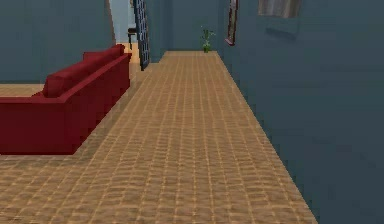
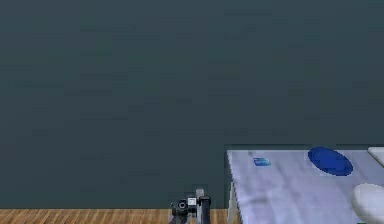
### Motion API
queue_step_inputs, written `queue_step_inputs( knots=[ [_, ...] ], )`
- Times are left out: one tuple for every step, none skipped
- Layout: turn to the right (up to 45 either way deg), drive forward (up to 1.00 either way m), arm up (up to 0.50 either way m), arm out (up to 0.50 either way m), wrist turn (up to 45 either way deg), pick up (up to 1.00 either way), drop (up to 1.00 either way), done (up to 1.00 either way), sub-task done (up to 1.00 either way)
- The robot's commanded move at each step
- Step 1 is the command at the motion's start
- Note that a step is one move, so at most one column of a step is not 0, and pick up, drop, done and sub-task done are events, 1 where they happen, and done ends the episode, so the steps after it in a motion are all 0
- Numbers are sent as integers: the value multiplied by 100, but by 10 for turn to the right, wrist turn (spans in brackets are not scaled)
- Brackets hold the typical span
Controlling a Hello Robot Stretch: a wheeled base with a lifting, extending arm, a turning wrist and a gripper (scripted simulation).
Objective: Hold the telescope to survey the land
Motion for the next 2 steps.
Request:
queue_step_inputs(
  knots=[
    [0, 0, 0, 0, 450, 0, 0, 0, 0],
    [0, 0, 0, 0, 450, 0, 0, 0, 0]
  ],
)
